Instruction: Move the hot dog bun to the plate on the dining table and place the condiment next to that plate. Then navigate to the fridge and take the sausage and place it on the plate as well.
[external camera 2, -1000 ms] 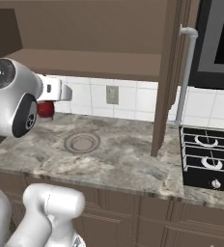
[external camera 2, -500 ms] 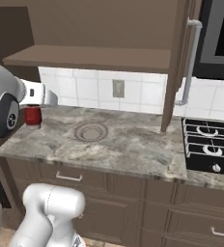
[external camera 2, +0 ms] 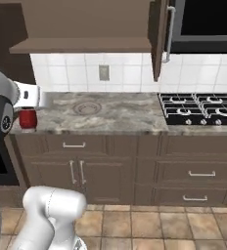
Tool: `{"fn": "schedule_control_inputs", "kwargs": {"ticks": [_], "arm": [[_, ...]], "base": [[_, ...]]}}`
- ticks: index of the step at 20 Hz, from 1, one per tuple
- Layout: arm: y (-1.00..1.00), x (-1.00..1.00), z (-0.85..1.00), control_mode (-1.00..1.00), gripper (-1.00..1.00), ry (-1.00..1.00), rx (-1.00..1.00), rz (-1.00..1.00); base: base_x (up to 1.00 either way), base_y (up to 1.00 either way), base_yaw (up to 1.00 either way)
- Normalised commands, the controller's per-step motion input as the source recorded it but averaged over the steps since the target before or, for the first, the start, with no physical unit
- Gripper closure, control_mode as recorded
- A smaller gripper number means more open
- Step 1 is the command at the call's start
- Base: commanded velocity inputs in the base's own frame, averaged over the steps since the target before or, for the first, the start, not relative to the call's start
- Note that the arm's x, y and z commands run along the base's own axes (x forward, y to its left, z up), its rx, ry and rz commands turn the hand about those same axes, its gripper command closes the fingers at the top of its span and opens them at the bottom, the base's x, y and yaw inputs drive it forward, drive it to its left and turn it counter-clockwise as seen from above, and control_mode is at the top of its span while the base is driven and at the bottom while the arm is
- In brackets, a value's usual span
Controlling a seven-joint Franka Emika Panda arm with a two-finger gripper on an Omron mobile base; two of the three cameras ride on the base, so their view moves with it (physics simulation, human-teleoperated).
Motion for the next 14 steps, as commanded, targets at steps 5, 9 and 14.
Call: {"fn": "schedule_control_inputs", "kwargs": {"ticks": [5, 9, 14], "arm": [[0.0, 0.0, 0.0, 1.0, 1.0, 0.0, 0.0, 0.0], [0.0, 0.0, 0.0, 1.0, 1.0, 0.0, 0.0, 0.0], [0.0, 0.0, 0.0, 1.0, 1.0, 0.0, 0.0, 0.0]], "base": [[-0.66, 0.25, -0.86], [-0.62, 0.26, -0.86], [-0.83, 0.24, -0.79]]}}
